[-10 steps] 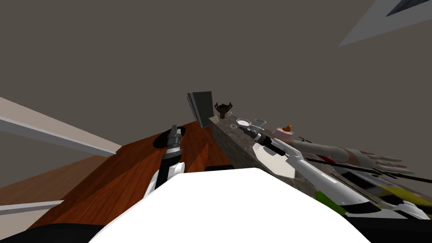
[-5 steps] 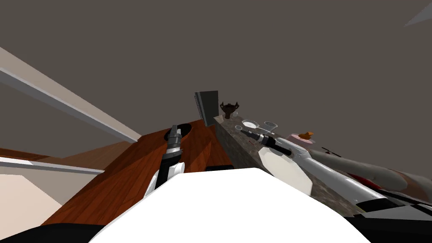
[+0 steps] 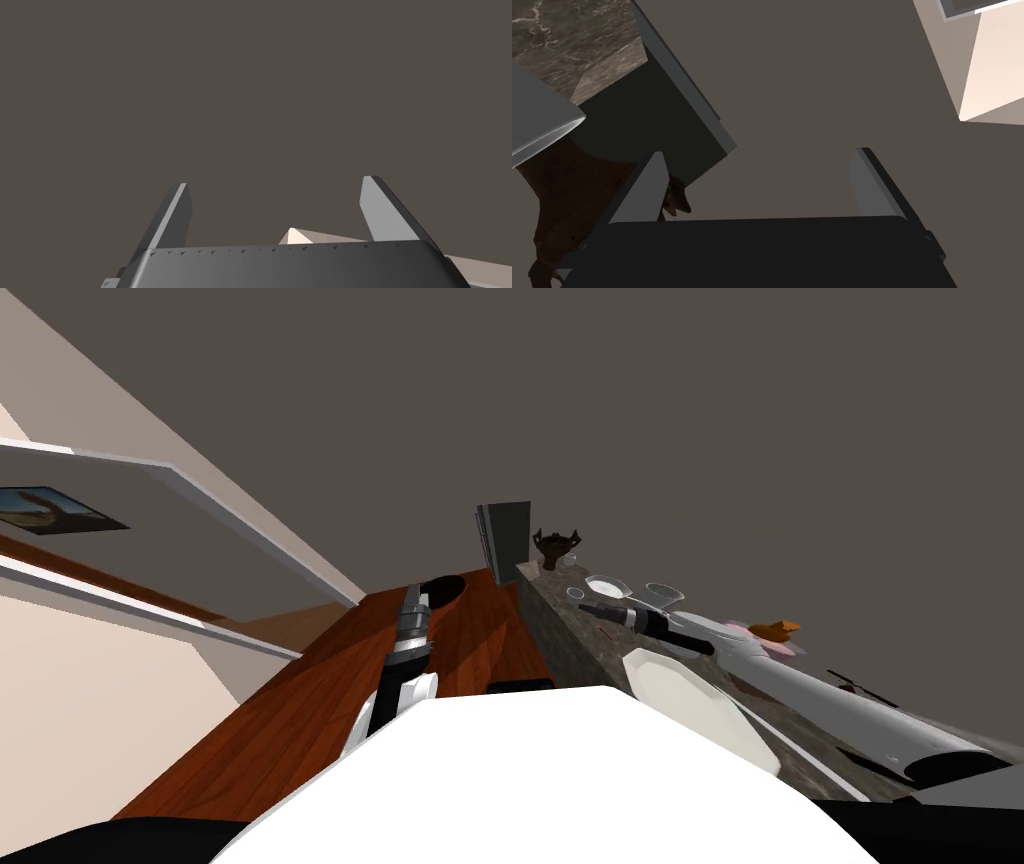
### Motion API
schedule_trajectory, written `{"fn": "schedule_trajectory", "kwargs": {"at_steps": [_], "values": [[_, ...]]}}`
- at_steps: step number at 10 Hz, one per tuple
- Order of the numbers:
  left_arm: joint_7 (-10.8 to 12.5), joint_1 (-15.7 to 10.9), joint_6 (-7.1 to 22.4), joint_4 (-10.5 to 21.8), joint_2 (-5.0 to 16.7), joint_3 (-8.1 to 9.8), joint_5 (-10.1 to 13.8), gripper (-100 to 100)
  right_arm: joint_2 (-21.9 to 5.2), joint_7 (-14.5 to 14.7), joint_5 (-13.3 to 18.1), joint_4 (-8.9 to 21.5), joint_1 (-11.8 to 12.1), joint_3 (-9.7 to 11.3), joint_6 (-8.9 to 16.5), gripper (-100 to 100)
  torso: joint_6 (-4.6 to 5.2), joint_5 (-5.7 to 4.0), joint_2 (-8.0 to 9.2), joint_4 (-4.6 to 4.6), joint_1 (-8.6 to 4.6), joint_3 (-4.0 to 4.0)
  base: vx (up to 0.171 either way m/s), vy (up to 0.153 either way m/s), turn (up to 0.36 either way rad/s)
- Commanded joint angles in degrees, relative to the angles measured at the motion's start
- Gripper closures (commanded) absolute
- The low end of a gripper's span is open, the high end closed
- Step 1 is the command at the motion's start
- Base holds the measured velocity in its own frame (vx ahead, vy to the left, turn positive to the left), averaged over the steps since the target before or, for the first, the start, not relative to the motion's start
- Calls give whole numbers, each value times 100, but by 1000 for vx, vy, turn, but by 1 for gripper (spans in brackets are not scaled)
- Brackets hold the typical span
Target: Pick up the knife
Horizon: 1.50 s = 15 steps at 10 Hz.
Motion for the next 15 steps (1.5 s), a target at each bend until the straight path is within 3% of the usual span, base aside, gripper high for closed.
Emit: {"fn": "schedule_trajectory", "kwargs": {"at_steps": [1,4,5,6,7,8,9,11,13,15], "values": [[0,0,0,0,0,0,0,0,-116,-1,87,221,-18,99,-86,-100,0,0,0,0,0,0,-34,-44,174],[0,1,0,0,0,1,0,0,-621,-119,355,715,-28,411,-409,-100,7,0,6,2,3,4,-50,-42,206],[0,0,0,0,0,0,0,0,-621,-119,355,795,-28,411,-409,-100,1,0,7,2,1,4,-42,-48,151],[0,1,0,0,0,1,0,0,-849,-179,488,990,-16,574,-568,-100,6,-2,4,1,0,3,-59,-41,230],[0,0,0,0,0,0,0,0,-849,-179,488,1132,-16,574,-568,-100,2,-1,8,2,1,5,-54,-44,101],[0,1,0,0,0,1,0,0,-1061,-239,619,1353,5,742,-725,-100,8,-2,8,2,0,5,-79,-57,193],[0,0,0,0,0,0,0,0,-1061,-239,619,1424,5,742,-725,-100,5,-2,16,4,-5,9,-67,-46,111],[0,1,0,0,0,1,0,0,-1408,-358,870,1875,76,1084,-1027,-100,5,-1,12,3,-1,7,-98,-57,210],[0,1,0,0,0,1,0,0,-1434,-358,870,1980,76,1084,-1027,-100,11,-4,30,8,-12,18,-78,-53,34],[0,1,0,0,0,1,0,0,-1739,-471,1104,2401,175,1424,-1309,-100,6,-1,11,3,2,7,-90,-46,189]]}}
